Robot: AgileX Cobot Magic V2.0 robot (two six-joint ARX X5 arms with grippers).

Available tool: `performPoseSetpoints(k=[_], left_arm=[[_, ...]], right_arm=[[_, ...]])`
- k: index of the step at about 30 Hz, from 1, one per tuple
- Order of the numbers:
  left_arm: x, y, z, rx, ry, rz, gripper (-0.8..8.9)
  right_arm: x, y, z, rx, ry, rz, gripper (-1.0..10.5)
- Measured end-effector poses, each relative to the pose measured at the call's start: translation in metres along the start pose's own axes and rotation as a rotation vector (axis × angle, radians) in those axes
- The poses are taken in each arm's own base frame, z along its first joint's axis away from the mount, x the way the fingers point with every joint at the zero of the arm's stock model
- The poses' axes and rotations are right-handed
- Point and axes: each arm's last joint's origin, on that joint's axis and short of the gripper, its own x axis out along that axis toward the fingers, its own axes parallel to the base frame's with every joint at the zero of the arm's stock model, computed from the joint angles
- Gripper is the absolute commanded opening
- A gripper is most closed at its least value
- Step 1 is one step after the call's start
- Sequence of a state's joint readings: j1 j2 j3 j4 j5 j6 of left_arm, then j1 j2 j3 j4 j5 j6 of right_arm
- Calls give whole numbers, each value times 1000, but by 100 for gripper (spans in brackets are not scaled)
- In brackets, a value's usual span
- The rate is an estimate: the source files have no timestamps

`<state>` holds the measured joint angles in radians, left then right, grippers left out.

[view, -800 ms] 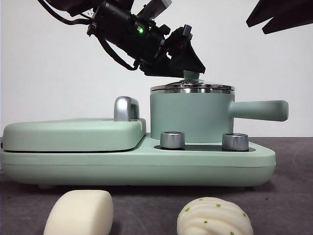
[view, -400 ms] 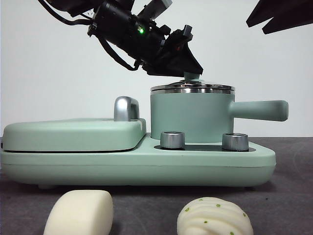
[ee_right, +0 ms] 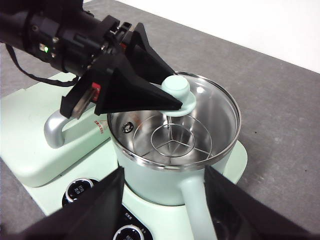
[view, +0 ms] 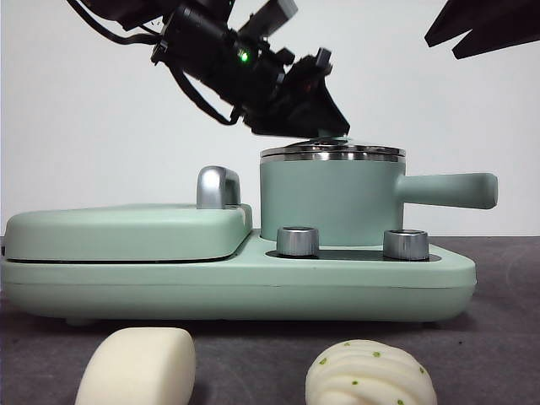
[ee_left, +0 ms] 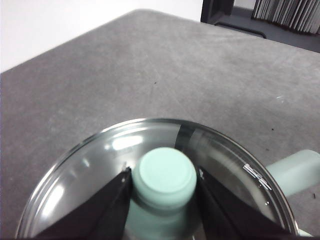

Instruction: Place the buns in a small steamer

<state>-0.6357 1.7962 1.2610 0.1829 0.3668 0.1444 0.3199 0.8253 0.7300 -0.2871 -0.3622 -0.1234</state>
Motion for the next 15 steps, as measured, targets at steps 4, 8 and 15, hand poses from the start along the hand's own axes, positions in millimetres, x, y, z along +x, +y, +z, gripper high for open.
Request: performPoseSetpoints(k=[4,8,15], left_arm=[[0,0,0,1,2,-1,75],[0,0,0,12,3,-2,13],[0,0,1,16,4,-2,16]], right_arm=[[0,0,0,0,0,0,255],[0,0,0,0,0,0,255],[0,0,0,0,0,0,255]])
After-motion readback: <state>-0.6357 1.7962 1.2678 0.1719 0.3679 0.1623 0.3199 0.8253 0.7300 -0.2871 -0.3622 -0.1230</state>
